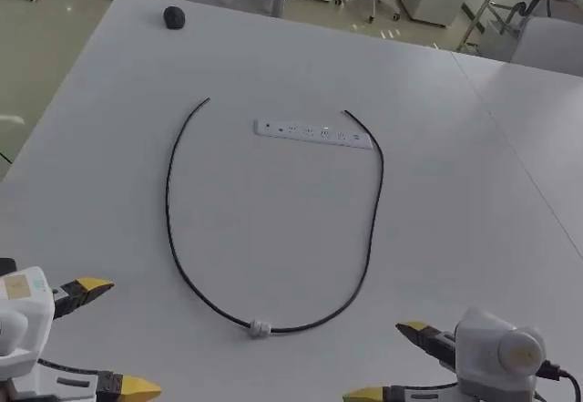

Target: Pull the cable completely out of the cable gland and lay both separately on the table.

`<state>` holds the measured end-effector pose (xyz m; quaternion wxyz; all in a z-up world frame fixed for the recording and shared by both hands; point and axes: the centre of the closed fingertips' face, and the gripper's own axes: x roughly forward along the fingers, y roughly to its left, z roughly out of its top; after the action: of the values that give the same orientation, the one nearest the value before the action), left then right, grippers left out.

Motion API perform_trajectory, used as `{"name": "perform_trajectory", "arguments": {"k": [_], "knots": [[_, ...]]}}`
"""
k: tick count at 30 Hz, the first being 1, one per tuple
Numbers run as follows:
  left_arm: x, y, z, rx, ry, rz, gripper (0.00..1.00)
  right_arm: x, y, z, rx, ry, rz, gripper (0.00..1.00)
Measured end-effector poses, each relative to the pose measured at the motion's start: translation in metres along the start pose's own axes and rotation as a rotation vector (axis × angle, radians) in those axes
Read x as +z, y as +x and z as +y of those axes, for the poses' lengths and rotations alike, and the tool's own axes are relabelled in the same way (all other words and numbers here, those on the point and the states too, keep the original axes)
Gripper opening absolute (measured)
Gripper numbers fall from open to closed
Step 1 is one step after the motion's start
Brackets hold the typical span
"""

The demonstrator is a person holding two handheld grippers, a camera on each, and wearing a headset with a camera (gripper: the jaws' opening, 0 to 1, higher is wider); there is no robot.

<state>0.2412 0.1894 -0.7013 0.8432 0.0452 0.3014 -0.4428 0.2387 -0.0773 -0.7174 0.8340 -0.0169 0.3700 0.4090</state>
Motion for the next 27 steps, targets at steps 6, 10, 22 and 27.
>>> {"name": "perform_trajectory", "arguments": {"k": [6, 10, 22, 27], "knots": [[0.001, 0.002, 0.003, 0.01, -0.002, -0.009, 0.96, 0.005, 0.001, 0.0, 0.004, -0.033, 0.012, 0.98], [0.001, 0.006, 0.001, 0.014, -0.002, -0.006, 0.95, 0.009, 0.003, 0.001, 0.014, -0.078, 0.033, 0.97], [-0.002, 0.013, -0.009, 0.029, -0.031, 0.005, 0.95, 0.02, 0.016, -0.006, 0.059, -0.135, 0.073, 0.88], [0.001, 0.016, -0.008, 0.031, -0.029, 0.004, 0.95, 0.029, 0.025, -0.008, 0.07, -0.189, 0.084, 0.85]]}}
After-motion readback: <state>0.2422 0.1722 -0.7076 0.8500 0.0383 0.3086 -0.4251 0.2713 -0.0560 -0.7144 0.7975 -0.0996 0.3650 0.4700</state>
